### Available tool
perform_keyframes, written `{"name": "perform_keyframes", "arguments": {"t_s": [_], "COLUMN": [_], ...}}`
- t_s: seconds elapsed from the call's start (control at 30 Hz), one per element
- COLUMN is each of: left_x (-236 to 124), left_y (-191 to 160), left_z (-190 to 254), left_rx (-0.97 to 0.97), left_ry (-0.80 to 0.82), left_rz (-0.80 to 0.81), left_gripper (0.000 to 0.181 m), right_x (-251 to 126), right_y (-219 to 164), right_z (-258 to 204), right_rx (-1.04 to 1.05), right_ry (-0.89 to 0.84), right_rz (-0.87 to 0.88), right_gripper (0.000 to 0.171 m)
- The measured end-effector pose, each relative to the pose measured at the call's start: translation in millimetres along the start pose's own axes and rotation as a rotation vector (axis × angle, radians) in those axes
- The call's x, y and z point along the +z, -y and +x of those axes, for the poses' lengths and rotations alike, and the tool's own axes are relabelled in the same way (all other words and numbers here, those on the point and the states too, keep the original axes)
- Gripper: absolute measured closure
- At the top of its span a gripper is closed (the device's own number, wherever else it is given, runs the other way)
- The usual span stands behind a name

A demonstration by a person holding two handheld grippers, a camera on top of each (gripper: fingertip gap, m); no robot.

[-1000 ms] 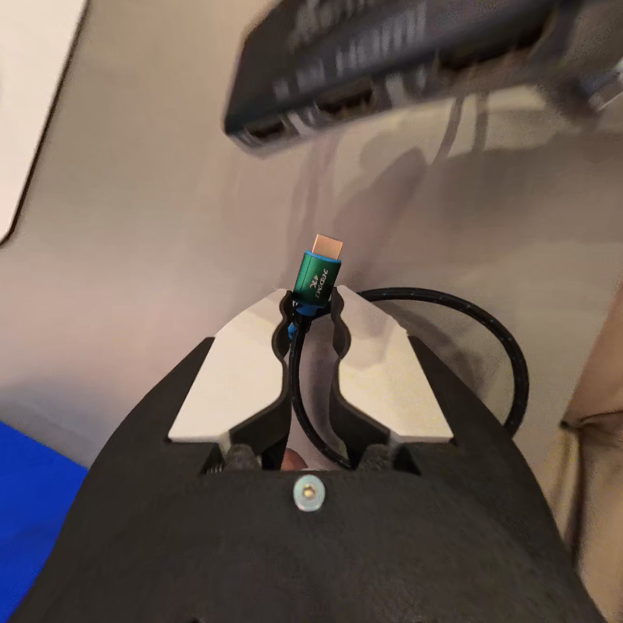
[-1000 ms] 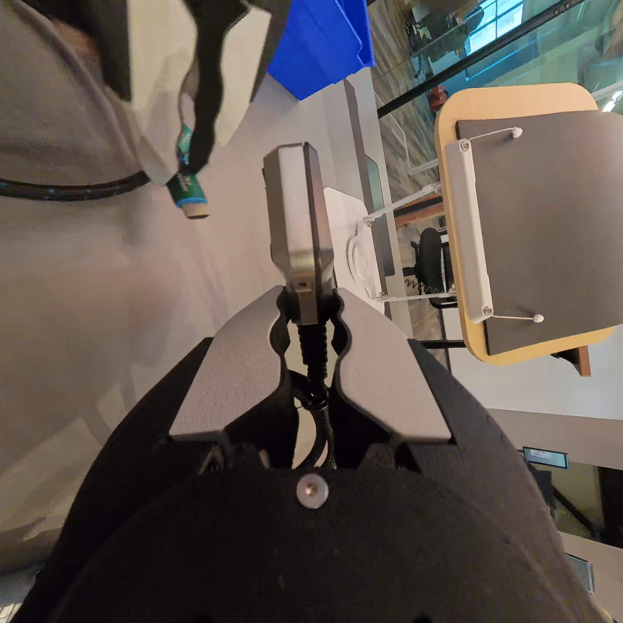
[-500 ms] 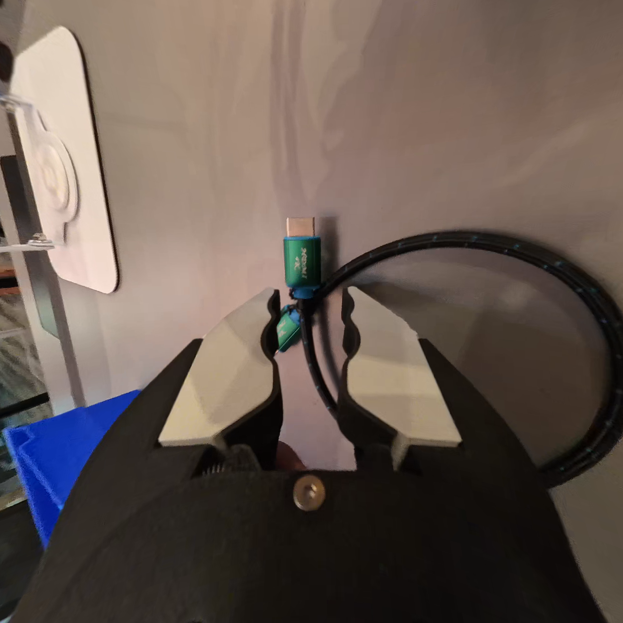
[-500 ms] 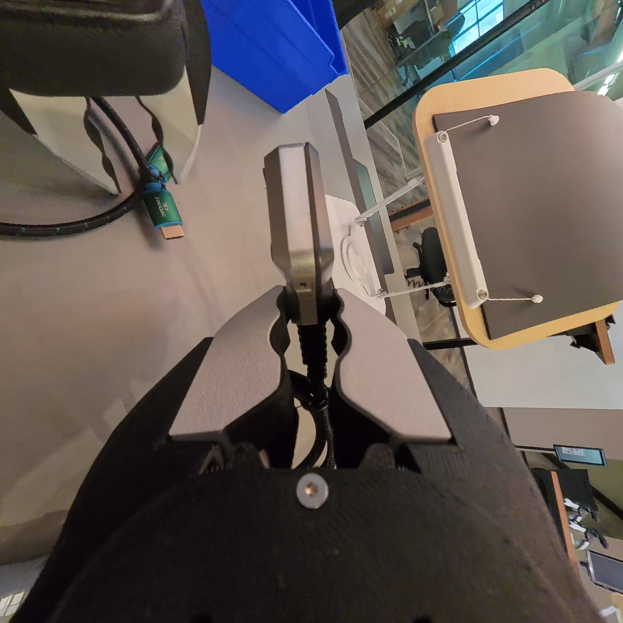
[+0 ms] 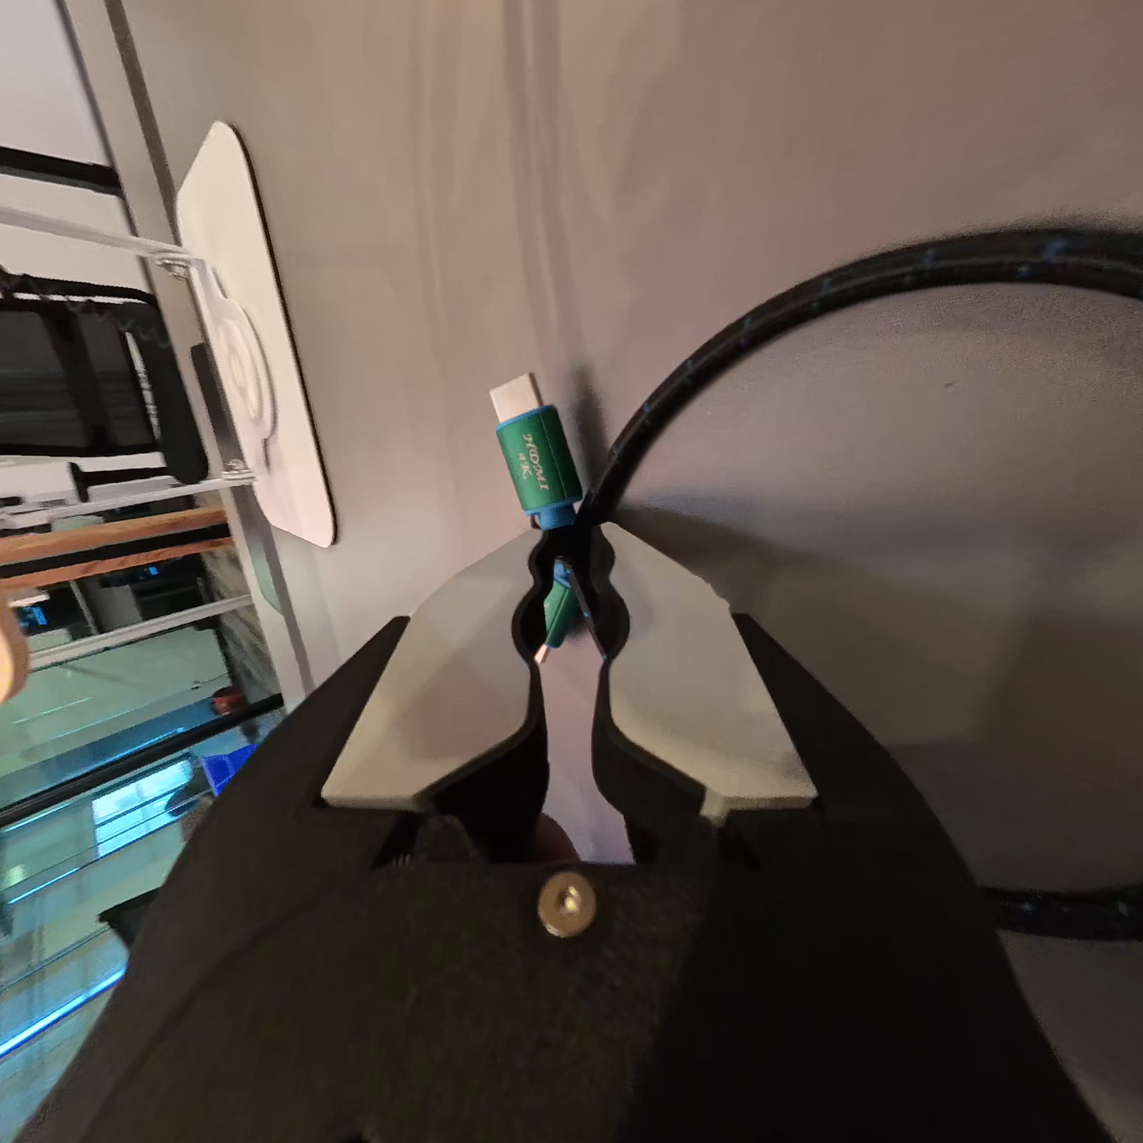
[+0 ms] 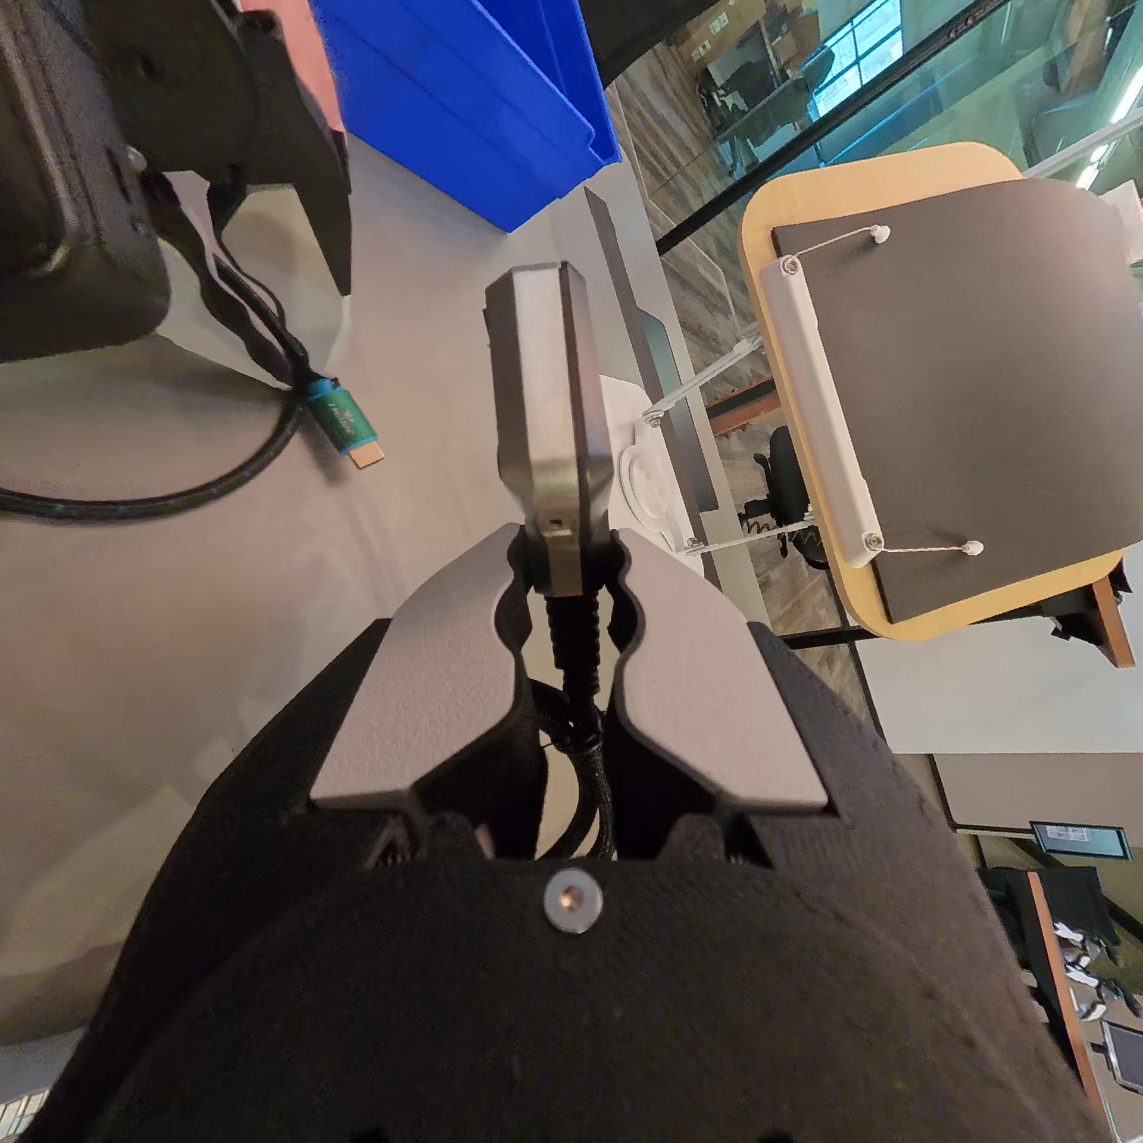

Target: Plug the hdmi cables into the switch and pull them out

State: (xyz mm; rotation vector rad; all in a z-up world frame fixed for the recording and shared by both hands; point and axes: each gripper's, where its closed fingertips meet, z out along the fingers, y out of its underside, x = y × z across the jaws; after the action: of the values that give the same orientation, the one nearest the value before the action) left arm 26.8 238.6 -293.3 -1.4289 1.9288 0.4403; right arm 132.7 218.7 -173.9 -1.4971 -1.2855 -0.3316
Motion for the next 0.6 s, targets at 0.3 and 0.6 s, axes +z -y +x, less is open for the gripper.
{"name": "perform_keyframes", "arguments": {"t_s": [0.3,0.6], "left_x": [-9.6,-14.4], "left_y": [3.9,15.7], "left_z": [-4.9,13.4], "left_rx": [-0.205,-0.329], "left_ry": [-0.111,-0.295], "left_rz": [0.114,0.165], "left_gripper": [0.173,0.170], "right_x": [-2.5,-4.2], "right_y": [-0.1,-1.4], "right_z": [3.8,5.6], "right_rx": [0.027,0.050], "right_ry": [-0.004,-0.003], "right_rz": [0.013,0.022], "right_gripper": [0.150,0.150]}}
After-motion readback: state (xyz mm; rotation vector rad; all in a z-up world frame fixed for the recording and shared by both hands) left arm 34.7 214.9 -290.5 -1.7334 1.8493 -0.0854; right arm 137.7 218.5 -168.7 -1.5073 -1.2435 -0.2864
